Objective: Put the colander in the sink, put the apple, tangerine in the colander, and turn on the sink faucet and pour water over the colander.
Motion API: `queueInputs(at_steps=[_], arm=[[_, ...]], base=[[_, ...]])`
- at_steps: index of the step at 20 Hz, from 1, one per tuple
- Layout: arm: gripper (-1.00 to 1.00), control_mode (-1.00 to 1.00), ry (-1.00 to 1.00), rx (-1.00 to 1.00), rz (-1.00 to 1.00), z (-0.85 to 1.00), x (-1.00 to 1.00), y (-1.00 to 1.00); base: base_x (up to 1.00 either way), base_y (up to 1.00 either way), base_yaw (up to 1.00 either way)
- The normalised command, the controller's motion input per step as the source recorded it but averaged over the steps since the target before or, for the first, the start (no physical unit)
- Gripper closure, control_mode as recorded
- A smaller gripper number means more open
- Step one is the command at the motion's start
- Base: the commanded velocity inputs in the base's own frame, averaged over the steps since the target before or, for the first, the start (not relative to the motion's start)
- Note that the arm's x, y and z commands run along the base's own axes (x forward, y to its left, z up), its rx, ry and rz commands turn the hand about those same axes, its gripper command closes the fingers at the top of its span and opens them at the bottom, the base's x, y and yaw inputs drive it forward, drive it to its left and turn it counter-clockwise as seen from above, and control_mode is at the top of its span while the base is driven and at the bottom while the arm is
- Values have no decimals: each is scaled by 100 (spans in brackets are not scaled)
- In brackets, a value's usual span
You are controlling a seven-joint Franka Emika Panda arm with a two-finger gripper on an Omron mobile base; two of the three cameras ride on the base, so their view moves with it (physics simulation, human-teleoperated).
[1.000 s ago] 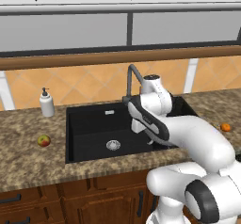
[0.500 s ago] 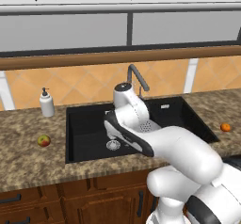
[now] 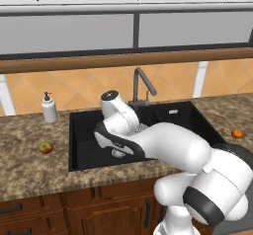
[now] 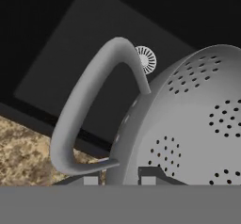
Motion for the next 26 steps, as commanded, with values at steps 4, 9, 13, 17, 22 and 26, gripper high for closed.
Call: queueInputs(at_steps=[4, 9, 13, 17, 22, 26], arm=[[100, -100, 7, -2, -3, -4, 37, 8], [100, -100, 0, -10, -15, -47, 6, 0], [100, -100, 0, -8, -15, -33, 17, 0], [100, -100, 1, -1, -9, -6, 24, -6], [100, -100, 1, -2, 0, -20, 7, -18], [100, -100, 0, -4, 0, -50, 1, -16]], base=[[0, 0, 0], [0, 0, 0], [0, 0, 0], [0, 0, 0], [0, 0, 0], [0, 0, 0]])
